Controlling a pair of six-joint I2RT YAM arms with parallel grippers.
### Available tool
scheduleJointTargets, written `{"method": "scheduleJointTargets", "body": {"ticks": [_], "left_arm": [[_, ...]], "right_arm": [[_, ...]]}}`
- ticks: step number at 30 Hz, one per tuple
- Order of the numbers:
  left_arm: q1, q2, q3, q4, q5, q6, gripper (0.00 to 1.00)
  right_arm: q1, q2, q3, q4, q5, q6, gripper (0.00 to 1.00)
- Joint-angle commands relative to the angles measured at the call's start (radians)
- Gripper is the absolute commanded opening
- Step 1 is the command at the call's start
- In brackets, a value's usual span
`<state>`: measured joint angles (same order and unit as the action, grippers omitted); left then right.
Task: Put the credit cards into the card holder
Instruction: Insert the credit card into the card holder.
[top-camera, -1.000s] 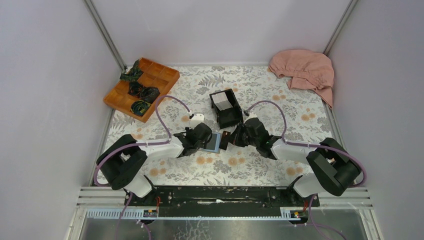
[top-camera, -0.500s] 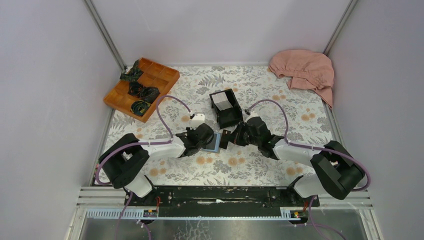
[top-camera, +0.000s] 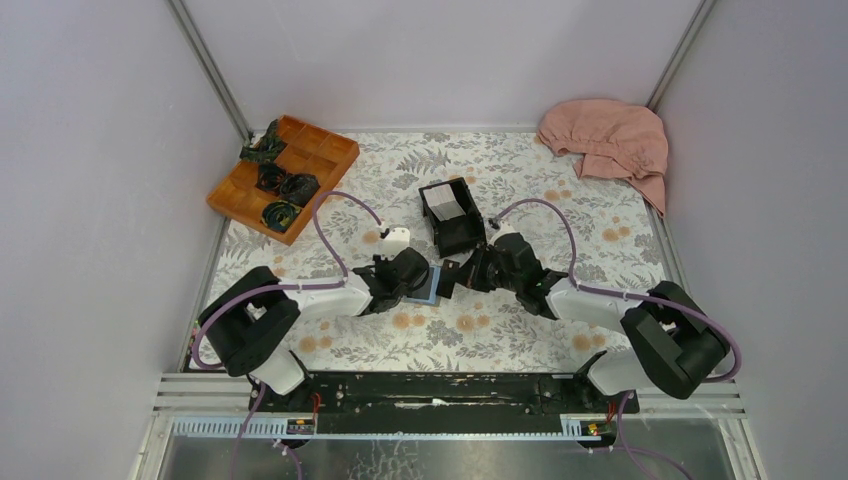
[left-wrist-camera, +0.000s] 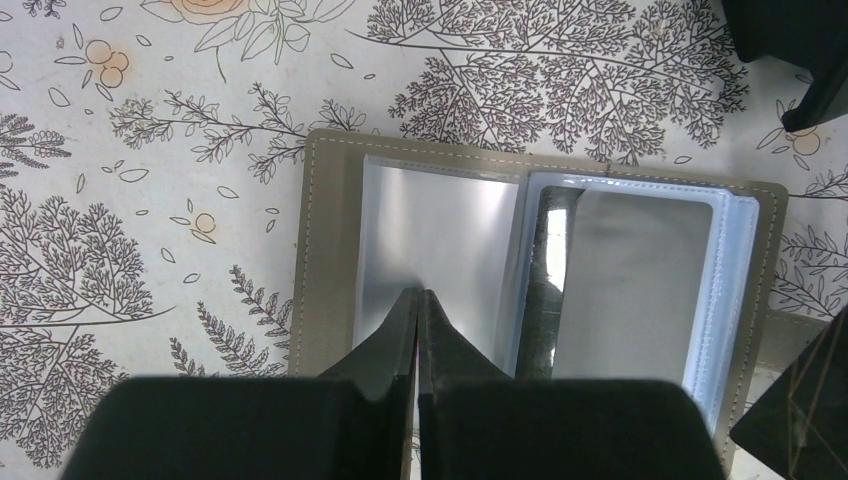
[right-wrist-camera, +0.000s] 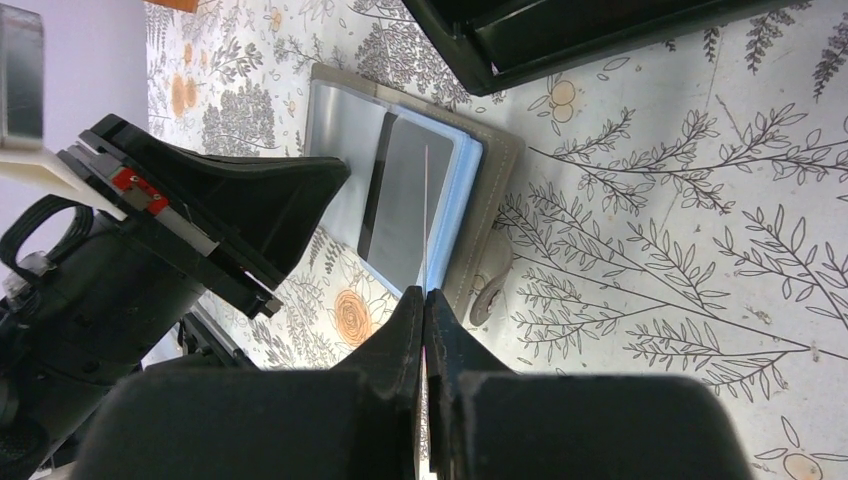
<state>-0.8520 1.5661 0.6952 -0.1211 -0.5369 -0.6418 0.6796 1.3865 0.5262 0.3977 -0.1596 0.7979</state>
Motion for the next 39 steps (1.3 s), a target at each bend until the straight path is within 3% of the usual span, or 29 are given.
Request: {"method": "scheduleJointTargets", "body": {"ticks": [1,39], "left_arm": [[-0.013,0.039,-0.002,-0.003,0.045,-0.027,0.0],[-0.03,0.05,-0.014,-0.005,0.043,-0.041,0.0]], "right_arm": [[-0.006,0.034,0.012,0.064,-0.028,0.019,0.0],[-0.006,0.073,-0.047,0.144,-0.017,0.063,0.0]]}}
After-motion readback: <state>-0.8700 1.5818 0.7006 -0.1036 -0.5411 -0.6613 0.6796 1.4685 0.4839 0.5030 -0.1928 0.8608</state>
